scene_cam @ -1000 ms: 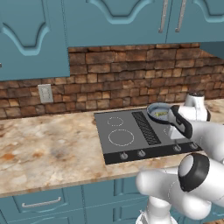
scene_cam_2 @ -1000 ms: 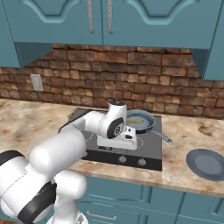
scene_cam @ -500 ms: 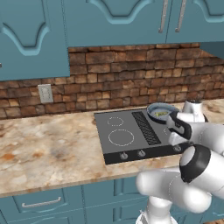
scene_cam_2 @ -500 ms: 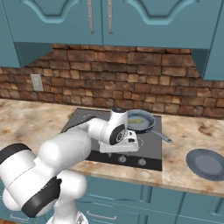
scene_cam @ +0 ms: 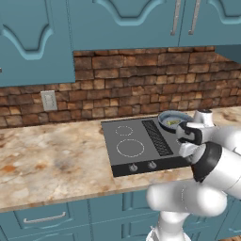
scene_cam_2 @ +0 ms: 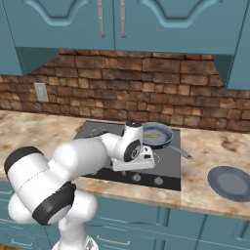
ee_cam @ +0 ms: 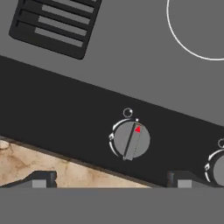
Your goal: Pick up the butter stick and place it in the pan. Then turn on the burner for the pan.
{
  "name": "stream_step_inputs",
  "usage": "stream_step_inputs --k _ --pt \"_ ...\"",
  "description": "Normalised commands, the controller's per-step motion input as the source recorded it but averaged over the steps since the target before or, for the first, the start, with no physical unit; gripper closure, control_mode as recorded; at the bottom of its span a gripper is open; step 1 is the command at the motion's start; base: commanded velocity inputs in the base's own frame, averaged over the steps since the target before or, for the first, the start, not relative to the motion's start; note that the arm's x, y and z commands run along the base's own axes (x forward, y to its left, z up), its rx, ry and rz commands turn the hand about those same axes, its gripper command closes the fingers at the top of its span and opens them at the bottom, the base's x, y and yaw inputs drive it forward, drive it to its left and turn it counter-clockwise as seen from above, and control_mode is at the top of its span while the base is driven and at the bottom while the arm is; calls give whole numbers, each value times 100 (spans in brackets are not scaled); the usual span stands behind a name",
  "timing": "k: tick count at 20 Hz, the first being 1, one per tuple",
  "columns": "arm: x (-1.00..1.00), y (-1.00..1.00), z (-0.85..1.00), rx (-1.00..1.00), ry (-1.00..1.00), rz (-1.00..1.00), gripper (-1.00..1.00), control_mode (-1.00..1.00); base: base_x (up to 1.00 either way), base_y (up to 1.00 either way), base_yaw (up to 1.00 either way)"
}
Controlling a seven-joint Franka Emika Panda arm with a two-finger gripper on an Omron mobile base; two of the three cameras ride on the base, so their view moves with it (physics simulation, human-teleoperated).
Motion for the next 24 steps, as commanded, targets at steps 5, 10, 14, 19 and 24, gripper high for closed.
stream_step_inputs --k 5,10,14,19,24 --pt "6 0 -14 0 0 -3 -100 -100 0 0 0" --pt "0 -2 -16 0 2 -7 -100 -100 0 0 0" --pt "0 -2 -15 0 2 -7 -100 -100 0 0 0" --pt "1 -3 -16 0 1 -4 -100 -100 0 0 0" --pt "5 -1 -14 0 1 -1 -100 -100 0 0 0"
